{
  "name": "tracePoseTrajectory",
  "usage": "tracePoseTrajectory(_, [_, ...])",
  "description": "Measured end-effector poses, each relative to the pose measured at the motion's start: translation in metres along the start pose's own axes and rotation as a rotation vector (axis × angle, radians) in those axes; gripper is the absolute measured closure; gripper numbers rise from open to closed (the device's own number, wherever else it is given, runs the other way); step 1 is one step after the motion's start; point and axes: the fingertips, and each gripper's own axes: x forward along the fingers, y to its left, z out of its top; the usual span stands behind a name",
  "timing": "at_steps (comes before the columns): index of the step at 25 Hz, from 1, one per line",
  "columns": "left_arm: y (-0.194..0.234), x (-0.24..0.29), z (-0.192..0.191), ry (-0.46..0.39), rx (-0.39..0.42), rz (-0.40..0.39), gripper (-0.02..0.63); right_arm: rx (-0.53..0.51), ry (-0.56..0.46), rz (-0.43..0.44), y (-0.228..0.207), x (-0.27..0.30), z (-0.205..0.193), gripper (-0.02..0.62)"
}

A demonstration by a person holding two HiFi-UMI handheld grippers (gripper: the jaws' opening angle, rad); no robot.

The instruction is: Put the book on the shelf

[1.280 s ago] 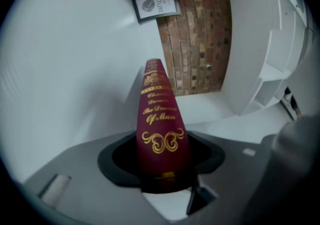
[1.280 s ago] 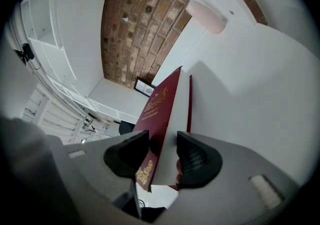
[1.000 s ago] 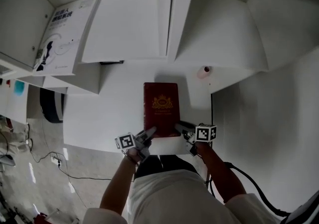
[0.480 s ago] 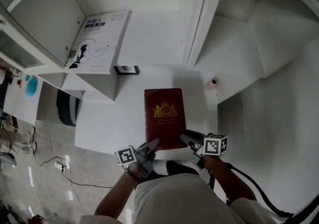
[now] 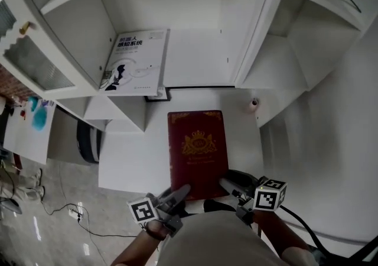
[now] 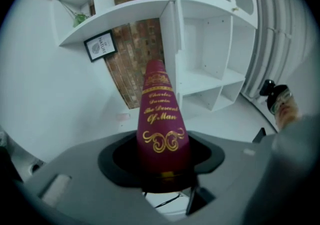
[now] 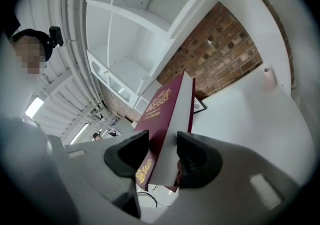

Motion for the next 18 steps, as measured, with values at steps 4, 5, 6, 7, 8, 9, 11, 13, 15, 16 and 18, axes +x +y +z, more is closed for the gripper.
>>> tracePoseTrajectory(4, [-0.027, -0.023, 0.006, 0.02, 0.034, -0.041, 0.345, -0.04, -0.046, -0.017, 0.038, -0.003, 0.0, 0.419])
tracePoseTrajectory(5, [-0.033, -0.028, 0.008, 0.026, 0.042, -0.051, 0.345, -0.048, -0.056, -0.022, 0.047, -0.003, 0.0, 0.419])
tracePoseTrajectory(6, [-0.039, -0.033, 0.009, 0.032, 0.046, -0.06, 0.345, -0.054, -0.066, -0.029, 0.056, -0.004, 0.0, 0.419])
tracePoseTrajectory(7, [-0.047, -0.038, 0.011, 0.039, 0.049, -0.071, 0.345, -0.059, -0.076, -0.037, 0.066, -0.005, 0.001, 0.419])
tracePoseTrajectory(8, [-0.055, -0.043, 0.013, 0.047, 0.052, -0.082, 0.345, -0.062, -0.087, -0.044, 0.077, -0.005, 0.002, 0.419])
tracePoseTrajectory(9, [-0.064, -0.048, 0.016, 0.057, 0.055, -0.093, 0.345, -0.067, -0.1, -0.052, 0.089, -0.007, 0.004, 0.419])
tracePoseTrajectory(11, [-0.079, -0.057, 0.022, 0.072, 0.072, -0.109, 0.345, -0.081, -0.13, -0.067, 0.109, -0.009, 0.008, 0.419])
tracePoseTrajectory(13, [-0.092, -0.063, 0.03, 0.084, 0.094, -0.13, 0.345, -0.102, -0.163, -0.079, 0.126, -0.01, 0.013, 0.419])
tracePoseTrajectory(15, [-0.106, -0.068, 0.037, 0.099, 0.107, -0.164, 0.345, -0.127, -0.197, -0.088, 0.141, -0.01, 0.019, 0.419])
tracePoseTrajectory(16, [-0.112, -0.069, 0.041, 0.107, 0.114, -0.183, 0.345, -0.142, -0.214, -0.092, 0.148, -0.009, 0.023, 0.419])
tracePoseTrajectory(18, [-0.123, -0.071, 0.053, 0.116, 0.139, -0.209, 0.345, -0.172, -0.245, -0.098, 0.159, -0.004, 0.032, 0.419])
